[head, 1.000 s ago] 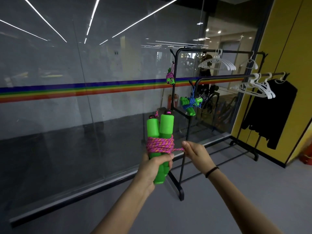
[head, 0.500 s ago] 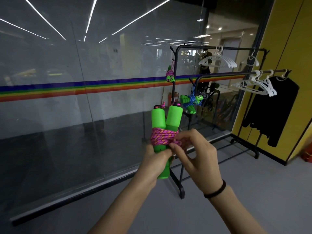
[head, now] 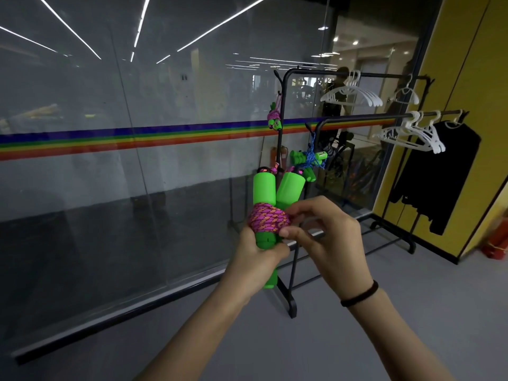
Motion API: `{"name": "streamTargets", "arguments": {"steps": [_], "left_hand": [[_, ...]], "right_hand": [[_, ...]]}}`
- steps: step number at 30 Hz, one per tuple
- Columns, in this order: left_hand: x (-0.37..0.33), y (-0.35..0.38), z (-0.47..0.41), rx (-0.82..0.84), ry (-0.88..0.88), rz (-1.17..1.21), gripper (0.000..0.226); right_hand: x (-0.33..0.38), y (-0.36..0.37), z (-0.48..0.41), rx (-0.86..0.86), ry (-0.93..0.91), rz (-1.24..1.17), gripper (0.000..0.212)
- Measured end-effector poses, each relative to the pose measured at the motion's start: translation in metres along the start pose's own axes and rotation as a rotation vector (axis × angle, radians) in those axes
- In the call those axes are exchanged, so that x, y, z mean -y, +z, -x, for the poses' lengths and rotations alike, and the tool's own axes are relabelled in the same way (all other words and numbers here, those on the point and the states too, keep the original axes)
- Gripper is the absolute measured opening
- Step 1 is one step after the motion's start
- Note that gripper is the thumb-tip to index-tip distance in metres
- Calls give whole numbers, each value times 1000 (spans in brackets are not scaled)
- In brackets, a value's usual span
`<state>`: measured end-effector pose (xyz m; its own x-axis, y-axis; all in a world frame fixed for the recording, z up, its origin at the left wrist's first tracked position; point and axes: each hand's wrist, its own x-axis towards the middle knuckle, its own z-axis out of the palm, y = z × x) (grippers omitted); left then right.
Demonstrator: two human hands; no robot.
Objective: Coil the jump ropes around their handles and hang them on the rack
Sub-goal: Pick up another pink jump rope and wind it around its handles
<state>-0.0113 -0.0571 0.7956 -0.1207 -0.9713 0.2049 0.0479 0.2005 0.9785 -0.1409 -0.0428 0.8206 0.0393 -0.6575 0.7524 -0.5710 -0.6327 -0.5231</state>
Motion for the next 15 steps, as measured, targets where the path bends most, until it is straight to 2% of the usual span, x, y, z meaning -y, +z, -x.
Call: {"name": "streamTargets", "arguments": {"steps": [3,4,6,9,15], "left_hand": [[0,-1,1,-5,28,-26,44],[0,-1,1,-6,28,-15,43],[-2,-1,1,-13,24,11,30],[-3,-5,2,11,6,31,25],[2,-13,2,-16,-159,122,20]], "right_hand": [[1,4,-2,-1,-30,87,22],[2,7,-1,-12,-36,104,20],[3,11,1,-34,-59,109,14],[4,13,3,-47,-94,99,8],[7,25,10,-89,-123,95,5]]}}
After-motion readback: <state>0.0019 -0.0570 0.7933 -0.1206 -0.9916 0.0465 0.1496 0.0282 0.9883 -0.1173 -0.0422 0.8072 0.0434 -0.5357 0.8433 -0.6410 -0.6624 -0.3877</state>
